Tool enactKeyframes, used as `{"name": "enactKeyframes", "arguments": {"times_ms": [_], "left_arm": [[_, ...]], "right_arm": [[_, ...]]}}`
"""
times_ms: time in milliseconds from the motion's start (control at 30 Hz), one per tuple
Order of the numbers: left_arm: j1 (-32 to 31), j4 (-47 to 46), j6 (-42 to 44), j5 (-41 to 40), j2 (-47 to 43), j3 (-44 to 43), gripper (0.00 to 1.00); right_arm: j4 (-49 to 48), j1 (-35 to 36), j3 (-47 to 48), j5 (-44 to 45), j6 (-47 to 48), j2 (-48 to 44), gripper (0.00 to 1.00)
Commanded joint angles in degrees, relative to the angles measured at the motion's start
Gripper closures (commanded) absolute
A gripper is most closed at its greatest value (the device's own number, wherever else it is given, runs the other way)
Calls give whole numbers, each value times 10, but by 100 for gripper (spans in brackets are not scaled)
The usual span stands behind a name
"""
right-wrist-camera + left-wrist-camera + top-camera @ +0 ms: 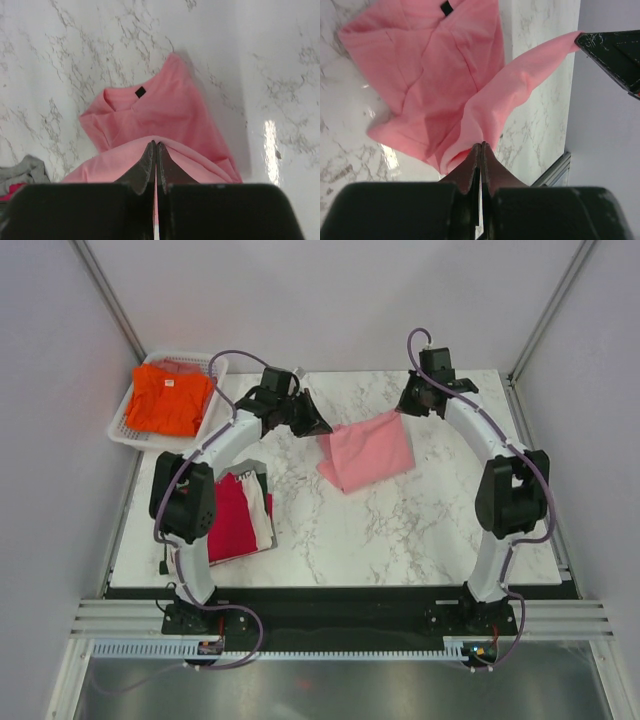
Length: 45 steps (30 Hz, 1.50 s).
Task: Fold and stack the t-shirts
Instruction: Fold the tshirt
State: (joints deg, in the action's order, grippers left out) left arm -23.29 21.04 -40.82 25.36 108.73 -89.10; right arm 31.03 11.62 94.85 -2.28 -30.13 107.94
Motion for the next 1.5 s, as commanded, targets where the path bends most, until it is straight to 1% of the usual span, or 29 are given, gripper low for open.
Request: {"name": "enactKeyframes", "arguments": {"times_ms": [0, 67, 167, 200, 233, 267, 300, 333, 367, 433, 467, 500, 533, 600, 633, 700, 733, 767, 833, 900, 933, 1067, 1100, 1133, 1200, 1267, 1300, 1333, 1467], "left_arm": [[25, 15, 16, 35, 59, -83, 98], [36, 23, 18, 36, 104, -113, 98], [55, 25, 12, 30, 154, -157, 98], [61, 26, 10, 26, 169, -174, 98], [72, 26, 8, 23, 179, -184, 98], [76, 25, 6, 21, 203, -204, 98], [81, 25, 6, 30, 215, -214, 94], [86, 27, 2, 38, 226, -222, 86], [87, 27, 3, 42, 236, -225, 69], [86, 26, 8, 24, 230, -213, 39], [86, 25, 12, 16, 225, -196, 24], [86, 23, 14, 5, 212, -185, 21], [86, 17, 19, 1, 205, -173, 20], [84, 5, 22, -8, 184, -140, 19], [83, 1, 22, -14, 178, -130, 19], [78, -10, 24, -20, 170, -106, 21], [74, -12, 23, -19, 171, -101, 22], [70, -13, 23, -18, 173, -99, 25], [64, -15, 18, -18, 181, -96, 27], [59, -16, 14, -22, 186, -93, 29], [55, -17, 13, -25, 187, -91, 29], [47, -18, 6, -39, 199, -84, 31], [45, -18, 3, -40, 200, -85, 32], [42, -18, 2, -39, 204, -85, 32], [41, -19, -2, -47, 206, -85, 32], [41, -21, -5, -50, 207, -86, 33], [42, -26, -9, -49, 212, -86, 33], [41, -28, -11, -50, 214, -89, 34], [42, -27, -15, -56, 226, -109, 41]], "right_arm": [[-15, -6, 83, -23, 1, 60, 100], [-16, -8, 127, -33, -1, 93, 98], [-37, -12, 184, -54, -6, 181, 97], [-46, -14, 198, -60, -10, 198, 97], [-70, -17, 225, -79, -18, 217, 93], [-86, -19, 236, -97, -20, 251, 84], [-100, -20, 247, -115, -23, 269, 68], [-114, -21, 275, -133, -23, 286, 36], [-115, -20, 287, -157, -14, 313, 25], [-122, -22, 290, -150, -6, 323, 2], [-132, -24, 279, -149, 11, 316, 2], [-143, -26, 265, -151, 16, 310, 2], [-171, -30, 230, -156, 21, 303, 5], [-190, -39, 190, -156, 34, 284, 8], [-196, -41, 182, -156, 38, 279, 13], [-200, -52, 175, -180, 44, 282, 18], [-201, -55, 177, -196, 45, 286, 22], [-201, -57, 180, -208, 44, 296, 25], [-202, -58, 185, -224, 44, 304, 29], [-201, -59, 184, -223, 44, 311, 30], [-203, -57, 184, -226, 44, 314, 33], [-204, -57, 180, -237, 40, 327, 35], [-203, -56, 170, -236, 42, 324, 34], [-203, -55, 163, -232, 46, 318, 30], [-207, -51, 146, -228, 62, 312, 26], [-208, -51, 141, -227, 68, 310, 24], [-209, -50, 140, -229, 70, 312, 25], [-209, -50, 141, -229, 71, 314, 27], [-205, -49, 140, -225, 73, 322, 35]]}}
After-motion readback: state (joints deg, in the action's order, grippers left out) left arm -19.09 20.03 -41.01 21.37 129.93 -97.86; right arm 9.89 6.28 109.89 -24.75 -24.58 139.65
